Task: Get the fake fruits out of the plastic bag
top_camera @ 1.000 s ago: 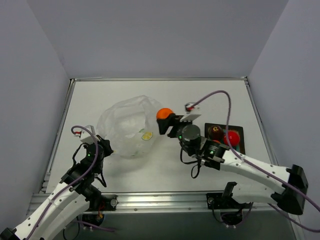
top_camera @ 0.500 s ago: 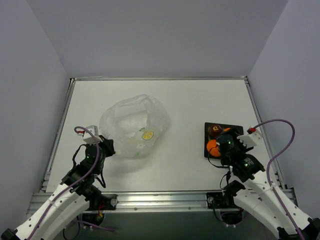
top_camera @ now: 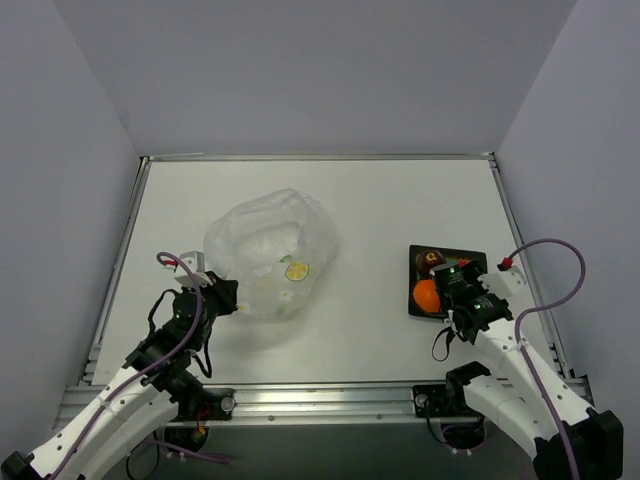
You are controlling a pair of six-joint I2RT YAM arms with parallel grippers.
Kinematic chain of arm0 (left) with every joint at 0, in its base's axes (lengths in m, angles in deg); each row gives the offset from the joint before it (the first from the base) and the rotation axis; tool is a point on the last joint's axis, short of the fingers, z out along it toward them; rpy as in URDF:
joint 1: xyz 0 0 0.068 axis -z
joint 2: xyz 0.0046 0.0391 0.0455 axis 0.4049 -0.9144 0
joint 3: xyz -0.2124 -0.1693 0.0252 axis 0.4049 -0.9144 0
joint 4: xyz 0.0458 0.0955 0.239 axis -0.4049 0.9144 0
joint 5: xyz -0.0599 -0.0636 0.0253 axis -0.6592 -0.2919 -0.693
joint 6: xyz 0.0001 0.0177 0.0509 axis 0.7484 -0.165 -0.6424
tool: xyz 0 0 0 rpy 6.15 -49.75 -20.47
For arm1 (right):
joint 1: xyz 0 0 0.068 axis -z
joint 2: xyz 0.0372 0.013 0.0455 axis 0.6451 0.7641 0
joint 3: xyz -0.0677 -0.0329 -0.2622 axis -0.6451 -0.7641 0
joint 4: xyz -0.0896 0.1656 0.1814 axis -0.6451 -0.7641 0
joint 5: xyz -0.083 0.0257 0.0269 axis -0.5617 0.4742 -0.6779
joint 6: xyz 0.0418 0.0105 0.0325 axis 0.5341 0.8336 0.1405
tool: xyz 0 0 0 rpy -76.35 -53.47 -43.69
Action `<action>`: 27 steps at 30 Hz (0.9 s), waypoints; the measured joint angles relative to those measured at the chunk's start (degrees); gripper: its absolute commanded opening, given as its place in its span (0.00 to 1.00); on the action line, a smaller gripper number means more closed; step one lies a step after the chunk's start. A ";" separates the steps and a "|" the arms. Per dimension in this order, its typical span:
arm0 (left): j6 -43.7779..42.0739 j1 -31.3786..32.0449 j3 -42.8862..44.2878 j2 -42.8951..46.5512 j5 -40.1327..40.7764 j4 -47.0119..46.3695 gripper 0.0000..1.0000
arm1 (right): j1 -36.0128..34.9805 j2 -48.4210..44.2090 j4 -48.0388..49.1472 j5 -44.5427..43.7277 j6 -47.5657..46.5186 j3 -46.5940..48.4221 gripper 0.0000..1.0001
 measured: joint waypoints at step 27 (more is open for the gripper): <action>0.09 0.28 -0.15 -1.42 -0.11 -1.36 0.02 | 5.29 4.98 11.17 7.96 -0.50 -6.71 0.80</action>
